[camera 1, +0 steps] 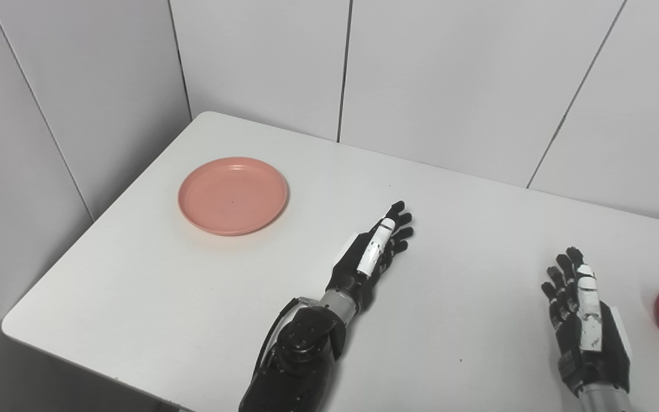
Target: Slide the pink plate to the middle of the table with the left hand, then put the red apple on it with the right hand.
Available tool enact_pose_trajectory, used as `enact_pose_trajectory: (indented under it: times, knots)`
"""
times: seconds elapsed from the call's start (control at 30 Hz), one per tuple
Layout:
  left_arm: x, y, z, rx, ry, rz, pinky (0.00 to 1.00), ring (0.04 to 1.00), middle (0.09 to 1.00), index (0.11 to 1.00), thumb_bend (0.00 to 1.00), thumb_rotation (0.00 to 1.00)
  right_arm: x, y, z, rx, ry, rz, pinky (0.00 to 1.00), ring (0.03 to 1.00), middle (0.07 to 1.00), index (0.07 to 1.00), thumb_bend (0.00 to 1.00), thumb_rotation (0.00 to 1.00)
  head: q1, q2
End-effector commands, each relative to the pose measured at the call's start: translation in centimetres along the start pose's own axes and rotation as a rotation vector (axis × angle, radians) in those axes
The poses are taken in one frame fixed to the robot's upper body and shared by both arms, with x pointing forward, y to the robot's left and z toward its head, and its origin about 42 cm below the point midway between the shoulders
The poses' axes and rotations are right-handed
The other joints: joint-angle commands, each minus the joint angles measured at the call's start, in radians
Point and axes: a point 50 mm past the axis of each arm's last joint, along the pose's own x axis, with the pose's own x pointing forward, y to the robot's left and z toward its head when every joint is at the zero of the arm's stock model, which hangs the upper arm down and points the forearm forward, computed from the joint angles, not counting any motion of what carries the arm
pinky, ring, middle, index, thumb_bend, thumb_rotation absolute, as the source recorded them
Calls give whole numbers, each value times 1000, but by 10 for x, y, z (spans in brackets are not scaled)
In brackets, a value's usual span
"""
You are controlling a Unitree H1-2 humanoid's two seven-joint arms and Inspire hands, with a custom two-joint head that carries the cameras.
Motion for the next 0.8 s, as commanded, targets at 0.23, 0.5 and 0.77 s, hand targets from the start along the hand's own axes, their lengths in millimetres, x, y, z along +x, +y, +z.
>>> enact_pose_trajectory:
  times: [0.23,0.5,0.77]
  knots:
    - [5,5,23,13,-43,-23,977,952,964,956,393,1000,6,6,17,-4,-98,12,1000,1000,1000,1000,146,1000,15,-6]
    - [5,14,49,45,-85,-28,962,940,955,945,410,1000,8,7,15,-14,-102,11,1000,1000,1000,1000,153,1000,20,-14]
    - [4,22,100,42,-199,-18,914,915,925,917,384,1000,9,10,13,2,-97,11,1000,1000,1000,1000,140,1000,20,-27]
